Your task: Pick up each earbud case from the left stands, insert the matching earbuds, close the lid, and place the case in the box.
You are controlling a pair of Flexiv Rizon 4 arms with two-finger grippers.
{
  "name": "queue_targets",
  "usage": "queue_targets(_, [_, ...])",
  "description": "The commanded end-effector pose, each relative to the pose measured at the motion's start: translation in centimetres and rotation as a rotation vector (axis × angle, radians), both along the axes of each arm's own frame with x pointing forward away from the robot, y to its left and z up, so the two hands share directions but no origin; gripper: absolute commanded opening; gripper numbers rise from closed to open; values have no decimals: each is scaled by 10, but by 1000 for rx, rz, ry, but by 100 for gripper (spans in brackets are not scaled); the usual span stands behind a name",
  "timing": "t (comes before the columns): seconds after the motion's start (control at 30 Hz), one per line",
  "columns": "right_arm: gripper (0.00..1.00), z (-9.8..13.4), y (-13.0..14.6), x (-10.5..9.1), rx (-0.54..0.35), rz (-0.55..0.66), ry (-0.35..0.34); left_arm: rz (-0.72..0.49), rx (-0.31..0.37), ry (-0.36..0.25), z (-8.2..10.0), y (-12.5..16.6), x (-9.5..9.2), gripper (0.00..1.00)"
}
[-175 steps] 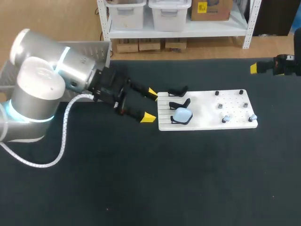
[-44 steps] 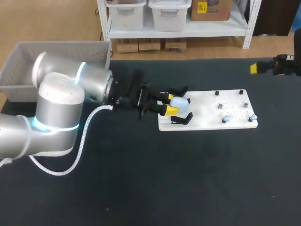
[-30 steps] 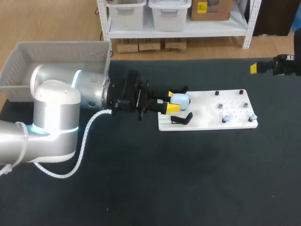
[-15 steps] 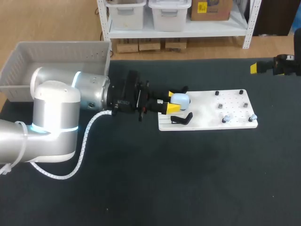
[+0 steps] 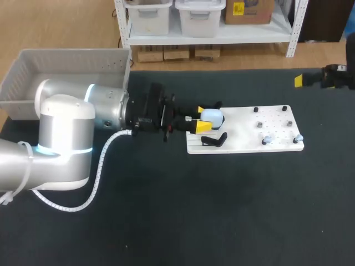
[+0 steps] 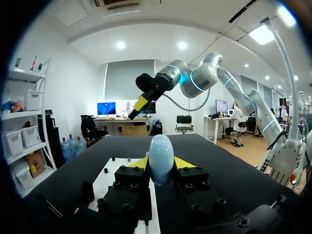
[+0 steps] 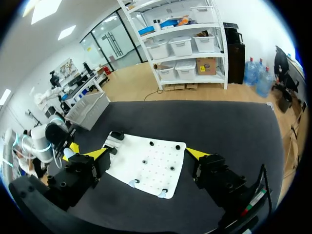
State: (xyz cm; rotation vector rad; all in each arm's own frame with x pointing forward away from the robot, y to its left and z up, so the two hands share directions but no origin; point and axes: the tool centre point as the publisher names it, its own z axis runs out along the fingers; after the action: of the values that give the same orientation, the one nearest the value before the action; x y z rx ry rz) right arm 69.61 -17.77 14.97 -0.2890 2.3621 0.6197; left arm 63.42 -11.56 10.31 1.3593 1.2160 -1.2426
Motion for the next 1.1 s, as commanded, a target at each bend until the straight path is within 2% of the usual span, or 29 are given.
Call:
queue_targets(0.03, [100,8,16,-18,-20,55,-26,9,-2,-3,-1,0,-3,0])
queue_targets(0.2, [100,16,45,-43,-74,151,-66,9,-2,-3,-1,0,-3,0])
queue_targets(0.43, [100,12,82,-66,-83,257,-53,9,-2,-3,-1,0,-3,0])
queue_targets(0.8, [100,-2,134,-80,-127,365,1,9,-2,-3,-1,0,-3,0])
queue_targets(1.1, [100,-15,166,-87,-124,430,39,9,-2,-3,-1,0,-3,0])
